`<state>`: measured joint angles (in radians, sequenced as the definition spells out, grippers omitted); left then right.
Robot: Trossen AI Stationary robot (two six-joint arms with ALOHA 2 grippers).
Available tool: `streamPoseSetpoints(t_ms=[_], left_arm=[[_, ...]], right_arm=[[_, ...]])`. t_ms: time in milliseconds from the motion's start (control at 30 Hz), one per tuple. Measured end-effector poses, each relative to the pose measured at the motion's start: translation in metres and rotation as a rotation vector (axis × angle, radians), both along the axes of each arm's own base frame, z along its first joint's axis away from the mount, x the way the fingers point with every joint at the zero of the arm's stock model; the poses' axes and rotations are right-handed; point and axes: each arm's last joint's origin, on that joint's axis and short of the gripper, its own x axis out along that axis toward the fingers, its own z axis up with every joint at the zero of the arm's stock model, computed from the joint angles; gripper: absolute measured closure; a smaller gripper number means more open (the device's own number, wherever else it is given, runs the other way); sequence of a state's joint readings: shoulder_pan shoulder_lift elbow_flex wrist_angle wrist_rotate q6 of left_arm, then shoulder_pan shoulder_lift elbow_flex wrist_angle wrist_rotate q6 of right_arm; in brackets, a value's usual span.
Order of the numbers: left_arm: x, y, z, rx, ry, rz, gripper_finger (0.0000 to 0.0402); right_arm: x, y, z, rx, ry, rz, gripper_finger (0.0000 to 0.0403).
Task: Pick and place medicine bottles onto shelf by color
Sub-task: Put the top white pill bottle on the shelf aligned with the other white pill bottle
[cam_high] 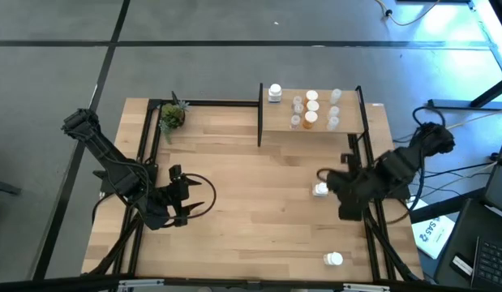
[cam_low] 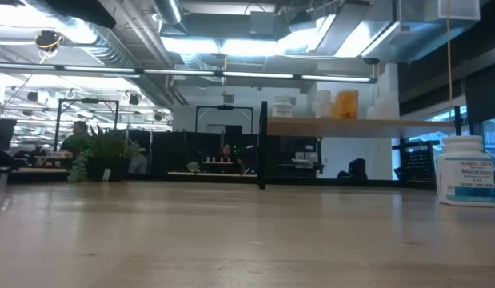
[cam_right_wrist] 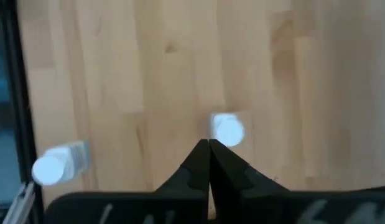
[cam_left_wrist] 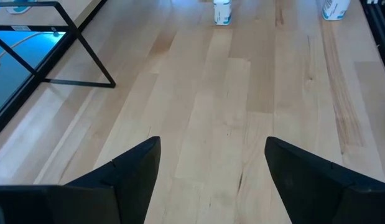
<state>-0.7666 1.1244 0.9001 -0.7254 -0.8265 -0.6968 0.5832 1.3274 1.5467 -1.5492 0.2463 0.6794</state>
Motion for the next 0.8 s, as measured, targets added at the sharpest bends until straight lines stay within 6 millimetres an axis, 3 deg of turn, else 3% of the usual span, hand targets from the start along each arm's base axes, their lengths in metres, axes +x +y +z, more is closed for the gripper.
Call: streamPoseSetpoints(t_ms=[333,533,800], left_arm=[[0.000,0.000,0.000,0.000,0.000,0.000,0.0118],[0.000,0.000,0.000,-0.001,0.000,0.000,0.0118],[0.000,0.000,0.000,-0.001,0.000,0.000,0.0118]], right_arm=[[0.021,0.024,-0.024,-0.035,0.154,0.209,0.0373],[0.033,0.020,-0.031,-0.077,0.176,0.181,0.0345],[0.042,0.007,-0.033,-0.095,0.186,0.116,0.0269]])
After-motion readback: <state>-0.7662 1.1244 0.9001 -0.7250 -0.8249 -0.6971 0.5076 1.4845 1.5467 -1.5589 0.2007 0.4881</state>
